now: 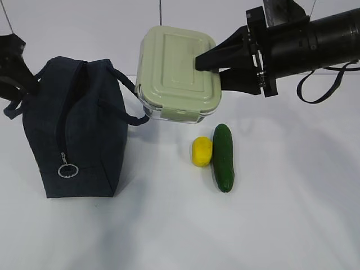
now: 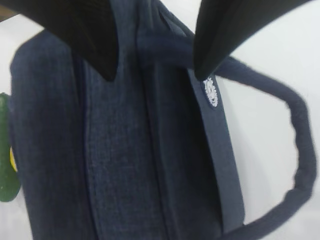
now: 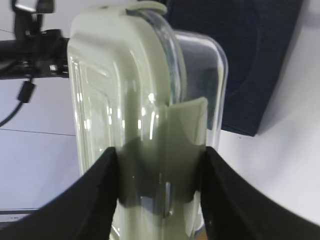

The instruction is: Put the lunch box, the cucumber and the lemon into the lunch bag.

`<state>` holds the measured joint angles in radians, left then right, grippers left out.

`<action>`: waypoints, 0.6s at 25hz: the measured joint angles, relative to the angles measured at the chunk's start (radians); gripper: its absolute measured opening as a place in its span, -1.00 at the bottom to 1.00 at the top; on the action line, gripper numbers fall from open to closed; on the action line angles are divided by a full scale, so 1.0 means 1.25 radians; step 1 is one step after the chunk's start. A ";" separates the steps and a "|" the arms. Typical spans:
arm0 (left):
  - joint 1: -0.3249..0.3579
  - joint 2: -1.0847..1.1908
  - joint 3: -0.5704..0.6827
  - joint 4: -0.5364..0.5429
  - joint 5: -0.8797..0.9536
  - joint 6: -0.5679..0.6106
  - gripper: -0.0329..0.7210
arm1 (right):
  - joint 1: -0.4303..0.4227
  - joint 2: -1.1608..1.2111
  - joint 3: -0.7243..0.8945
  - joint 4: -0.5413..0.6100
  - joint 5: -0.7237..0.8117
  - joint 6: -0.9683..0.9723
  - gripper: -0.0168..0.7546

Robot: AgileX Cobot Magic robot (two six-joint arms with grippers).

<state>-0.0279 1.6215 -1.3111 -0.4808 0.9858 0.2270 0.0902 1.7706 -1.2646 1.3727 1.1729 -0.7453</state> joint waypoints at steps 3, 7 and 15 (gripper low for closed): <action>-0.022 0.033 0.000 -0.002 -0.029 0.026 0.03 | 0.010 0.000 0.000 0.015 0.000 -0.007 0.01; -0.048 0.070 -0.004 -0.008 -0.073 0.055 -0.05 | 0.015 0.000 0.000 0.016 0.000 -0.008 0.01; -0.058 0.083 -0.004 -0.023 -0.059 0.144 -0.89 | 0.021 0.000 0.000 0.016 -0.001 -0.008 0.01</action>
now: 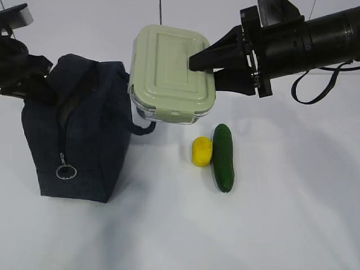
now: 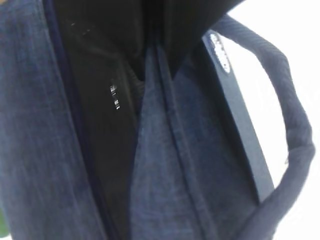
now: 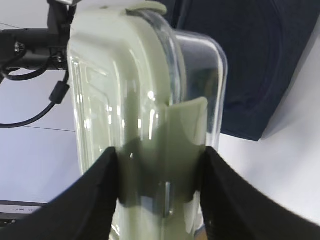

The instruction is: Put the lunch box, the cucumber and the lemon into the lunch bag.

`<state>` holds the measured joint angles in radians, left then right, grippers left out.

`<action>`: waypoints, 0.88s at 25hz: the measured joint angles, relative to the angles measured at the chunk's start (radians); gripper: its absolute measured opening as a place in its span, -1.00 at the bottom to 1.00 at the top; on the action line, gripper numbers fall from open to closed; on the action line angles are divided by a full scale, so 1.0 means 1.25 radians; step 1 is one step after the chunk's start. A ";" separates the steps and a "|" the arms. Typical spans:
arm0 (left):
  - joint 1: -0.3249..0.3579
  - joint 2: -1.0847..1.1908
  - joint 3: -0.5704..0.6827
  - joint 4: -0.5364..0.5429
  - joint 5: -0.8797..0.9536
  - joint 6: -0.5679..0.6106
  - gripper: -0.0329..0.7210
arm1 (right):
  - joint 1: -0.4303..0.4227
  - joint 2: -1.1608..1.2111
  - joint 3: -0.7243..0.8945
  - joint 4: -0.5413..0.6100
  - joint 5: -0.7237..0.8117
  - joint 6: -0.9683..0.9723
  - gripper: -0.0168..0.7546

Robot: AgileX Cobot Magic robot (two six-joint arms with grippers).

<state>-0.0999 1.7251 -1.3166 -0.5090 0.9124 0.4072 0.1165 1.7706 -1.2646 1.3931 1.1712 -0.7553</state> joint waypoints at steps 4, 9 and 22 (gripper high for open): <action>0.000 -0.041 0.000 -0.058 0.033 0.044 -0.90 | -0.001 0.000 0.001 0.028 0.000 0.000 0.01; 0.000 -0.089 0.000 -0.147 0.055 0.066 -0.91 | -0.001 0.000 0.001 0.106 0.000 0.000 0.01; -0.097 -0.104 0.000 -0.267 0.044 0.117 -0.91 | 0.000 0.000 0.001 0.191 -0.003 -0.020 0.01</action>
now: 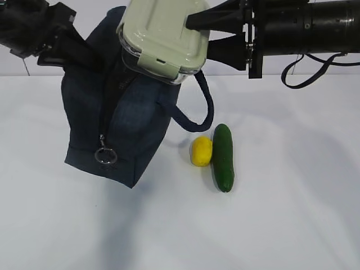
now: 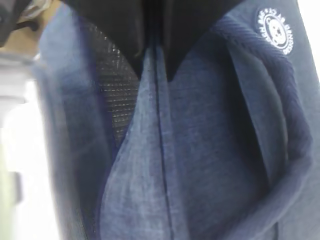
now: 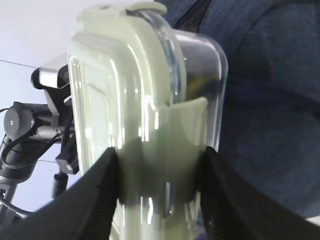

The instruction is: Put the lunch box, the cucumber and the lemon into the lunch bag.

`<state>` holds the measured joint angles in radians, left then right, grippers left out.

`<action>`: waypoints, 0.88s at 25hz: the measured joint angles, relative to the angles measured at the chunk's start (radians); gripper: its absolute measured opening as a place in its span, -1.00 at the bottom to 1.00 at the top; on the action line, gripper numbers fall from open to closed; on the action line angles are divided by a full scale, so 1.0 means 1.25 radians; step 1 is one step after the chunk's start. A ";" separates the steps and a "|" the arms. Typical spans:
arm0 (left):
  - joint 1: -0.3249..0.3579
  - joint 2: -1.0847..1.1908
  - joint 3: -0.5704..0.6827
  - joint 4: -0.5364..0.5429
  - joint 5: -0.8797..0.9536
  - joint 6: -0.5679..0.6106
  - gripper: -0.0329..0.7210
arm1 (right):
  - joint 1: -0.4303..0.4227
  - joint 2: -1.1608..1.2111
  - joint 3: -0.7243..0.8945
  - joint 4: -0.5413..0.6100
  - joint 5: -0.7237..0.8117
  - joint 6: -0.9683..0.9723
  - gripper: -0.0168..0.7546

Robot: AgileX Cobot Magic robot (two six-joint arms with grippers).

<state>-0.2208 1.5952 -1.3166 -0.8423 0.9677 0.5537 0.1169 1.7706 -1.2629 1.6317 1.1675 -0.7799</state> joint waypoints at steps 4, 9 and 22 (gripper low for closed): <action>-0.014 0.000 0.000 -0.021 -0.011 0.002 -0.91 | 0.000 0.003 0.000 -0.004 0.000 -0.008 0.01; -0.014 -0.024 0.000 -0.021 -0.015 0.002 -0.91 | 0.000 0.009 0.000 -0.061 0.000 -0.011 0.01; -0.014 -0.041 0.000 -0.144 0.013 0.079 -0.91 | 0.000 0.094 0.000 -0.084 -0.004 -0.012 0.01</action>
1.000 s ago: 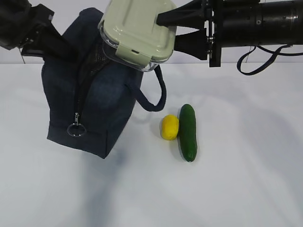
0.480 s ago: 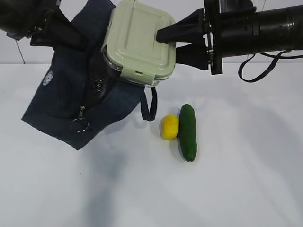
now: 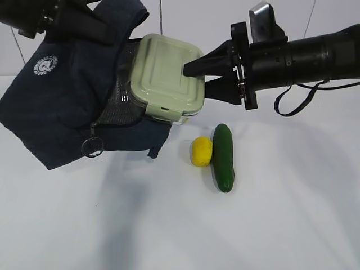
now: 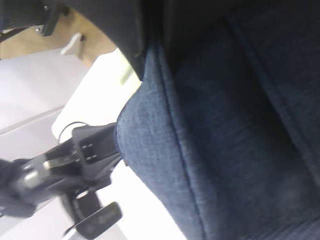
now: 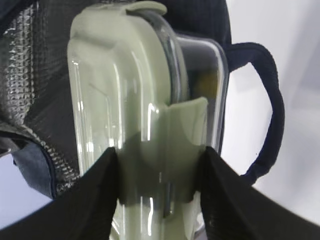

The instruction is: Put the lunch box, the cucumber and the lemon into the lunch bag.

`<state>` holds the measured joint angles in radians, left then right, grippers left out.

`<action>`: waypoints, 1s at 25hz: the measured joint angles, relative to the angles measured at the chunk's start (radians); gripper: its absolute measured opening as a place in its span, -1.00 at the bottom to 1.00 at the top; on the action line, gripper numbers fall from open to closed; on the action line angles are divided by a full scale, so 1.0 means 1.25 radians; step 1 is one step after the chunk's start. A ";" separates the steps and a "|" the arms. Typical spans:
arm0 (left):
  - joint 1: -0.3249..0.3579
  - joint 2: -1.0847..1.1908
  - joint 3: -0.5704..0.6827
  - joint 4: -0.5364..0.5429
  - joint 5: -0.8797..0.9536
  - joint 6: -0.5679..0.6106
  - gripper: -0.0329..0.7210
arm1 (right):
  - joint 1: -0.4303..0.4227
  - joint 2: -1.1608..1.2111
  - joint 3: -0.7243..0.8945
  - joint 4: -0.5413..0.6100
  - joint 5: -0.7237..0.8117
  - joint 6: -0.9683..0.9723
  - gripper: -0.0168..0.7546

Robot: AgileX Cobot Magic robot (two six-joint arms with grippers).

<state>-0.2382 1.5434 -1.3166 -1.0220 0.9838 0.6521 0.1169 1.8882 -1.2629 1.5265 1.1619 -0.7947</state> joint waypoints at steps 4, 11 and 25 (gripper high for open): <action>0.000 0.039 0.000 -0.043 0.007 0.019 -0.91 | 0.022 0.020 0.000 0.046 -0.013 -0.012 0.01; 0.000 0.088 0.000 -0.101 0.011 0.054 -0.91 | 0.093 0.063 -0.030 0.082 -0.076 -0.053 0.01; 0.014 0.182 0.000 -0.074 -0.118 0.062 -0.91 | 0.176 0.311 -0.267 0.140 -0.141 -0.046 0.01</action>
<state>-0.2212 1.7709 -1.3166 -1.1146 0.8359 0.7296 0.3374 2.2772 -1.5970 1.7010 0.9859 -0.8528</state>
